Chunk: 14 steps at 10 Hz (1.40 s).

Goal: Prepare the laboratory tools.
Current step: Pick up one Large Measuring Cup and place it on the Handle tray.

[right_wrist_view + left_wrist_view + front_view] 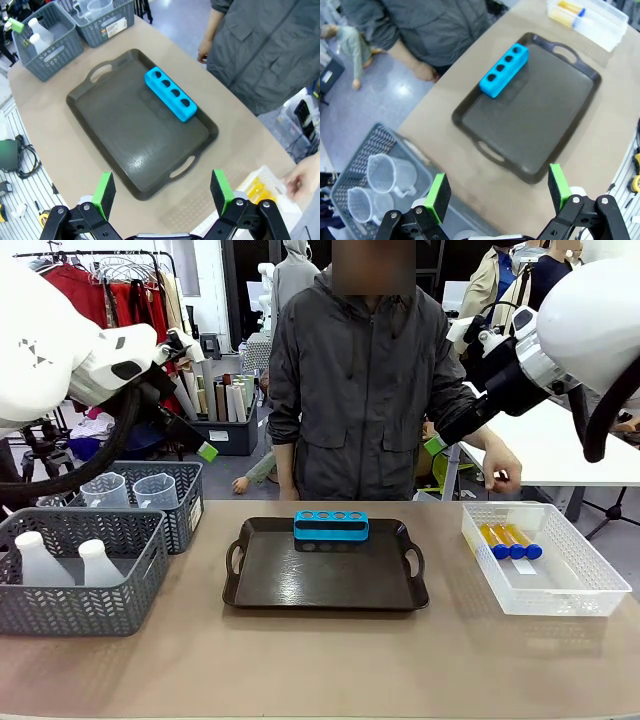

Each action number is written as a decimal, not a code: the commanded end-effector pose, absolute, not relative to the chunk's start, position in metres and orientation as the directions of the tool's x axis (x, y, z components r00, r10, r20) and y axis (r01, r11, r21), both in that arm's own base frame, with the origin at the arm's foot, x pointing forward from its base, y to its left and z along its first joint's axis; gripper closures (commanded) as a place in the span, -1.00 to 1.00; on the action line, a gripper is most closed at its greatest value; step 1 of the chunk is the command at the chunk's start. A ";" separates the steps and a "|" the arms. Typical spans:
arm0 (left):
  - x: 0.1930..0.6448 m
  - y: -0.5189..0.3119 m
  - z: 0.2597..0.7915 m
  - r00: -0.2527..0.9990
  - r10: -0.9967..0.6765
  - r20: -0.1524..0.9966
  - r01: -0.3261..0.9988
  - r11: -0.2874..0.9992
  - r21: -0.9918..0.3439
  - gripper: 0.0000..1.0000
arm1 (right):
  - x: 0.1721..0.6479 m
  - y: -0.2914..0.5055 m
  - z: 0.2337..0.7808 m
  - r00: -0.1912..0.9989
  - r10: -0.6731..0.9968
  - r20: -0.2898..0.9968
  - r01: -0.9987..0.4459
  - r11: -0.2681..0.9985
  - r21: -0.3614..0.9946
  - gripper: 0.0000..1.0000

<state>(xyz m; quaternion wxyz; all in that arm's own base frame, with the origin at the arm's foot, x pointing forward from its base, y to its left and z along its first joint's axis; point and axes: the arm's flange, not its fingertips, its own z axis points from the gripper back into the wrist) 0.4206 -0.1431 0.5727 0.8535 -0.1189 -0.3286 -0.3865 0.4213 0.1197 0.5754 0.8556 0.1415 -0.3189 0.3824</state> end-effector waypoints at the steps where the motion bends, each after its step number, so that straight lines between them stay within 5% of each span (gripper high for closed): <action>1: 0.445 -0.124 0.580 0.622 -0.536 0.570 0.627 0.778 0.047 -1.00 | 0.422 0.120 0.575 0.502 0.558 0.661 -0.749 0.662 0.010 -1.00; 7: 0.544 -0.052 0.546 0.861 -0.308 0.406 0.362 0.930 -0.063 -1.00 | 0.422 0.120 0.575 0.502 0.558 0.661 -0.749 0.662 0.010 -1.00; 14: 0.550 -0.050 0.532 0.861 -0.312 0.402 0.356 0.933 -0.040 -1.00 | 0.422 0.120 0.575 0.502 0.558 0.661 -0.749 0.662 0.010 -1.00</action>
